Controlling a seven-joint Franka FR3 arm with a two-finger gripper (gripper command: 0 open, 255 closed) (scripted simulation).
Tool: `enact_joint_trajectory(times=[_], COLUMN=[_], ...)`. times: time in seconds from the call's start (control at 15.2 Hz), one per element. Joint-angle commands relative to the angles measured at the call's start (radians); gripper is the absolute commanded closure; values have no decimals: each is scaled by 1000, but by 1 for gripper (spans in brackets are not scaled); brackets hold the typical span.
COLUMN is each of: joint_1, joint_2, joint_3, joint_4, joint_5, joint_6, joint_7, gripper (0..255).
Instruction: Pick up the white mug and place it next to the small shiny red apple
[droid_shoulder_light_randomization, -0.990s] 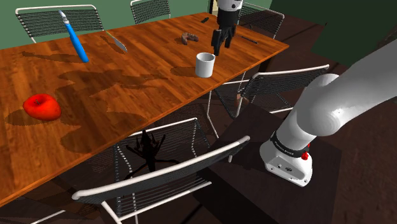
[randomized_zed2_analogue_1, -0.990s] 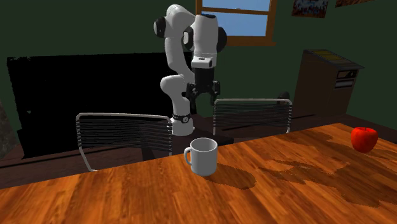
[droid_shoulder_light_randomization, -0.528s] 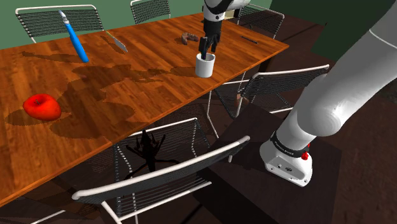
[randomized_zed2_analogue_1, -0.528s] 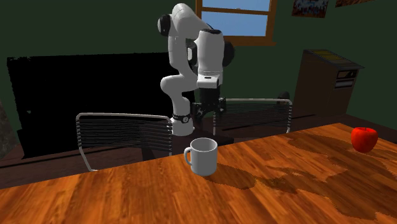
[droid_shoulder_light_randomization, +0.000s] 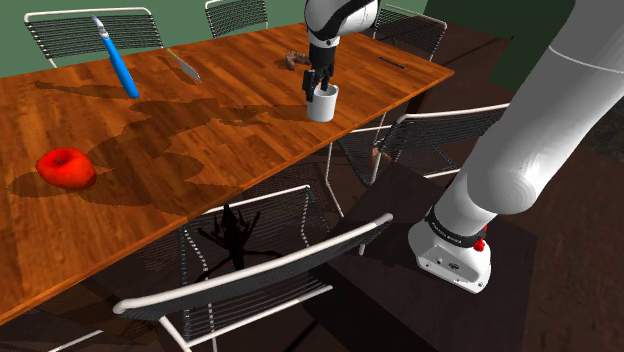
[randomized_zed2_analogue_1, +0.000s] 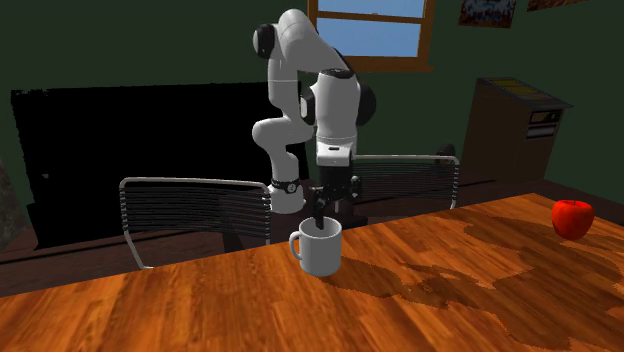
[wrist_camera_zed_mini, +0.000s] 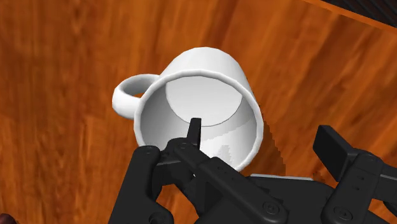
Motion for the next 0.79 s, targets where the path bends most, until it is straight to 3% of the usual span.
enact_joint_trajectory(times=[0.0, 0.59, 0.66, 0.73], joint_1=[-1, -1, -1, -1], joint_2=[15, 27, 27, 27], joint_3=[0, 0, 0, 0], joint_4=[-13, -21, -21, -21], joint_5=[5, 9, 9, 9], joint_6=[28, 48, 48, 48], joint_7=[-4, -7, -7, -7], gripper=[0, 0, 255, 255])
